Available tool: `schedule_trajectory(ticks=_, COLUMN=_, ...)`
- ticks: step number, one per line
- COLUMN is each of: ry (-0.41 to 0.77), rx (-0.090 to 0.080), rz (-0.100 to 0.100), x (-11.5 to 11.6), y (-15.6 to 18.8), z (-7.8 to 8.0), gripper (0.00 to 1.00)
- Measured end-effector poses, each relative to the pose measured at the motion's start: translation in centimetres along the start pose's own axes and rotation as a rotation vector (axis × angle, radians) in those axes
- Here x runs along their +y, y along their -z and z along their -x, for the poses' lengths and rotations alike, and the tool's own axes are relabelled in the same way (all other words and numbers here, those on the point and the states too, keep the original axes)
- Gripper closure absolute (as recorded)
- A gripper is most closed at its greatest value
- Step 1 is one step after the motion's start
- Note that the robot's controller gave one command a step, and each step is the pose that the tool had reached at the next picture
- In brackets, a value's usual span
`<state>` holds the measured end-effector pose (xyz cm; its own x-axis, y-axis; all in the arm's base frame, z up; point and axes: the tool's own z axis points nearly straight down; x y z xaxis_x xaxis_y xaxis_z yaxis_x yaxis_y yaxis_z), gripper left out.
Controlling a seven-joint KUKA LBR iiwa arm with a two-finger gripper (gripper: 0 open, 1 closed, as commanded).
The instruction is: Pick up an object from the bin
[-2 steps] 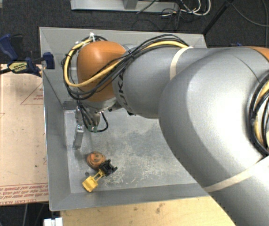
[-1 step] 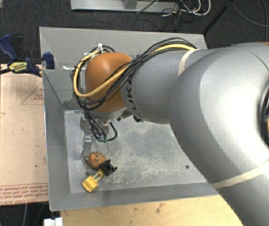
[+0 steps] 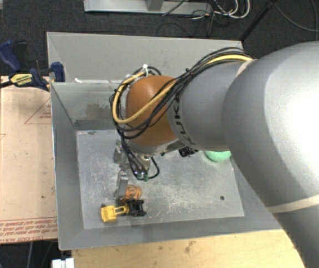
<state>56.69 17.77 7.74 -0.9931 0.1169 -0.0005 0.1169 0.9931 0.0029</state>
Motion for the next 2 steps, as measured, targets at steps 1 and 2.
schedule_trajectory(ticks=1, ry=-0.178, rx=0.002, rz=-0.003, x=-3.2, y=-0.6, z=0.4, gripper=0.0)
schedule_trajectory(ticks=2, ry=0.043, rx=-0.001, rz=-0.002, x=-4.1, y=-0.6, z=-3.1, gripper=0.0)
